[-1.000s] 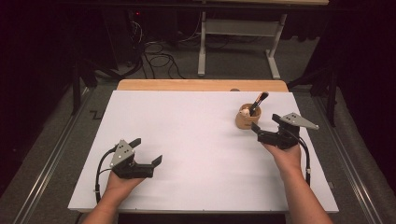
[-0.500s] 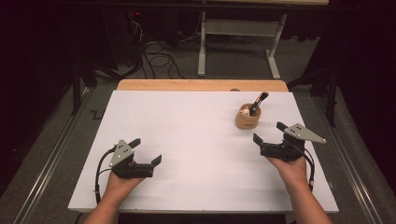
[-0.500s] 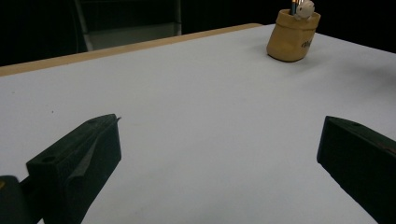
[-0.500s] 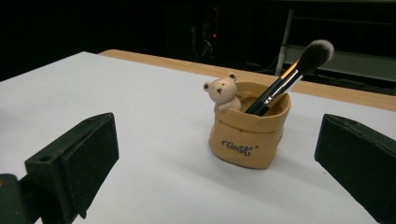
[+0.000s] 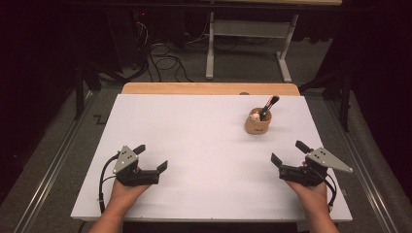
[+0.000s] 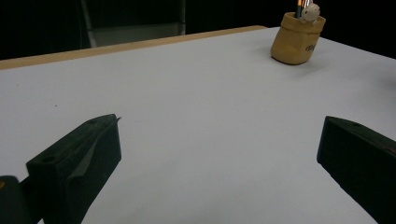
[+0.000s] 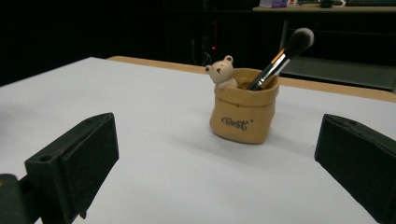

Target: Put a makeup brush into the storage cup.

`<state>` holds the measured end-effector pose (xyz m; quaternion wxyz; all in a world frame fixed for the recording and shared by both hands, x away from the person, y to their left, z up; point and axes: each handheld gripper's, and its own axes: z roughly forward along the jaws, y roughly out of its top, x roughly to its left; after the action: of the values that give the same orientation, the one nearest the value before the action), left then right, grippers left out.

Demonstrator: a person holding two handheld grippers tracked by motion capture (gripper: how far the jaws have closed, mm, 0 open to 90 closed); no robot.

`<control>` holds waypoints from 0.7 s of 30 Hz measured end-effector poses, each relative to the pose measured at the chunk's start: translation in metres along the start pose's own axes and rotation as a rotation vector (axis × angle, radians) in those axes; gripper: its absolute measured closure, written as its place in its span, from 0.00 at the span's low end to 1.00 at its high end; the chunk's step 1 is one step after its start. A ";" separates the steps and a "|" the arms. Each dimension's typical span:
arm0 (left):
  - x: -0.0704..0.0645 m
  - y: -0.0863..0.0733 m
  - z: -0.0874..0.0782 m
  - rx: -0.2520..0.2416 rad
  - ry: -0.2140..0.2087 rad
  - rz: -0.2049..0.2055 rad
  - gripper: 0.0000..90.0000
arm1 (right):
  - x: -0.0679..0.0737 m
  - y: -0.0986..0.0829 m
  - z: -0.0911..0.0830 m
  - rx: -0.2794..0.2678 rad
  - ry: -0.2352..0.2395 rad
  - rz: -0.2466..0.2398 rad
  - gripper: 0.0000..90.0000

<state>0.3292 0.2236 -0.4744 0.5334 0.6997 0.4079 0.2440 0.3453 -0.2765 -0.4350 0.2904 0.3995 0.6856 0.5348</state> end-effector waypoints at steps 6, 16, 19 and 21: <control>-0.005 0.000 0.001 0.006 -0.001 0.009 0.00 | 0.001 -0.012 -0.016 0.000 0.011 0.006 0.00; -0.008 -0.002 0.005 0.020 -0.012 0.012 0.00 | -0.001 -0.012 -0.019 -0.012 0.010 0.016 0.00; -0.007 -0.001 0.005 0.016 -0.011 0.011 0.00 | -0.001 -0.014 -0.018 -0.006 0.007 0.024 0.00; -0.006 -0.001 0.005 0.012 -0.010 0.008 0.00 | -0.001 -0.014 -0.018 -0.007 0.004 0.025 0.00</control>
<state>0.3289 0.2161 -0.4764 0.5302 0.7057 0.4038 0.2403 0.3281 -0.2879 -0.4439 0.2838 0.4060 0.6790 0.5418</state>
